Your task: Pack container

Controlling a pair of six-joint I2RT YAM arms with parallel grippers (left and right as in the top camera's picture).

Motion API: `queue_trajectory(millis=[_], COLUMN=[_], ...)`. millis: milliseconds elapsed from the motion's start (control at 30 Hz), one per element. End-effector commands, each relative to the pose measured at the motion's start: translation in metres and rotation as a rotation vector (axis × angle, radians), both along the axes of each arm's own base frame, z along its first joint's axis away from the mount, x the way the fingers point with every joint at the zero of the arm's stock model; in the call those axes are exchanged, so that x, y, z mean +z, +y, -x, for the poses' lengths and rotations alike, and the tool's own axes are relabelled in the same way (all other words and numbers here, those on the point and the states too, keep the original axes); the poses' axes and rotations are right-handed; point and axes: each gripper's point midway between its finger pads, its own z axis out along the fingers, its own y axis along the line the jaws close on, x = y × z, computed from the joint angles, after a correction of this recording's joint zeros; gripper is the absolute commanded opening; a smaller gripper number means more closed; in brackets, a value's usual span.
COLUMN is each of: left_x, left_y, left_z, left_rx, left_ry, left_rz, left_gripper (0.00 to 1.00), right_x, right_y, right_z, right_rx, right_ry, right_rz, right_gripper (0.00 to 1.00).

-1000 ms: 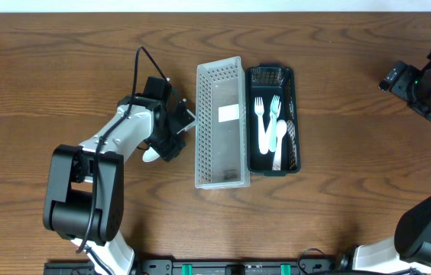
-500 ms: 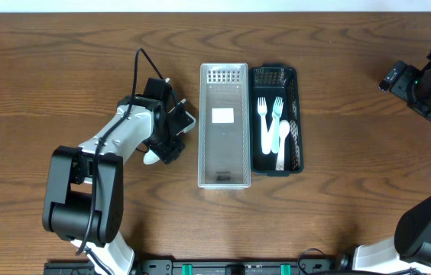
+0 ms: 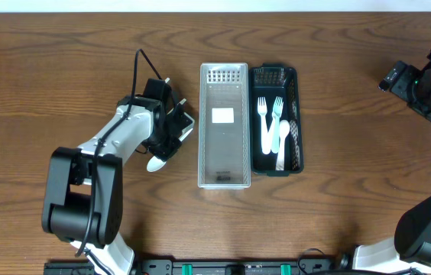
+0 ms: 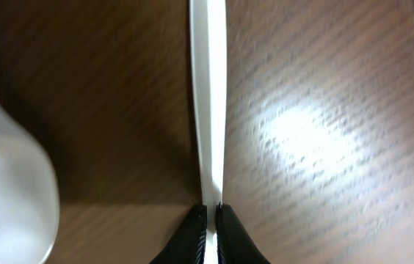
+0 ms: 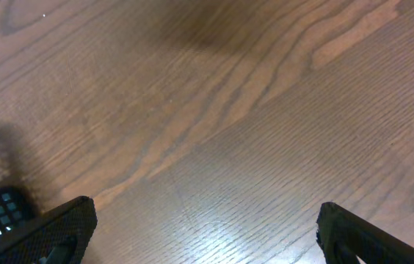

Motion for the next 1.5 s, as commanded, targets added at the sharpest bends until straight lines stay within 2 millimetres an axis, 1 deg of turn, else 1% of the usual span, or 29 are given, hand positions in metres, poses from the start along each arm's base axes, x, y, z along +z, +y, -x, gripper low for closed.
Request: queue_trajectory(millis=[0,67,167,333,400,433,467,500,533,600,633,733,900,967,1200,1467], left_x=[0.032,0.044,0.069,0.118,0.128,0.128,0.126,0.119,0.110,0.090,0.080,0.053,0.022,0.014,-0.003,-0.025], left_y=[0.001,0.000,-0.001,-0.002,-0.004,-0.007,-0.009,-0.010,-0.009,-0.008,-0.007,-0.008,-0.007,-0.006,-0.007,-0.022], left_z=[-0.019,-0.023,-0.028,-0.035,-0.033,-0.031,-0.029,-0.026,-0.024,-0.018,-0.016,-0.012,-0.006,-0.004,0.002,0.014], left_rx=[0.008,0.012,0.039,0.112,0.113,0.108,0.105,0.103,0.103,0.104,0.104,0.104,0.104,0.101,0.096,0.028], left_ry=[-0.099,-0.133,-0.198,-0.322,-0.343,-0.337,-0.326,-0.304,-0.280,-0.220,-0.188,-0.104,-0.009,0.013,0.070,0.127], left_rz=[-0.012,-0.004,0.014,0.058,0.077,0.095,0.103,0.103,0.097,0.080,0.072,0.055,0.029,0.023,0.008,-0.023], left_gripper=[0.07,0.06,0.06,0.06,0.06,0.06,0.06,0.09,0.14,0.33,0.39,0.48,0.50,0.50,0.50,0.50], right_x=[0.002,0.002,0.002,0.002,0.002,0.002,0.002,0.002,0.002,0.002,0.002,0.002,0.002,0.002,0.002,0.002], right_y=[-0.003,-0.003,-0.003,-0.003,-0.003,-0.003,-0.003,-0.003,-0.003,-0.003,-0.003,-0.003,-0.003,-0.003,-0.003,-0.003], right_z=[0.001,0.001,0.001,0.001,0.001,0.001,0.001,0.001,0.001,0.001,0.001,0.001,0.001,0.001,0.001,0.001], right_rx=[-0.023,-0.023,-0.023,-0.023,-0.023,-0.023,-0.023,-0.023,-0.023,-0.023,-0.023,-0.023,-0.023,-0.023,-0.023,-0.023], right_ry=[-0.007,-0.007,-0.008,-0.008,-0.008,-0.008,-0.007,-0.007,-0.007,-0.007,-0.008,-0.007,-0.007,-0.008,-0.007,-0.008], right_rz=[-0.003,-0.004,-0.004,-0.004,-0.004,-0.004,-0.004,-0.004,-0.003,-0.004,-0.004,-0.004,-0.004,-0.003,-0.004,-0.004], right_gripper=[0.99,0.99,0.99,0.99,0.99,0.99,0.99,0.99,0.99,0.99,0.99,0.99,0.99,0.99,0.99,0.99])
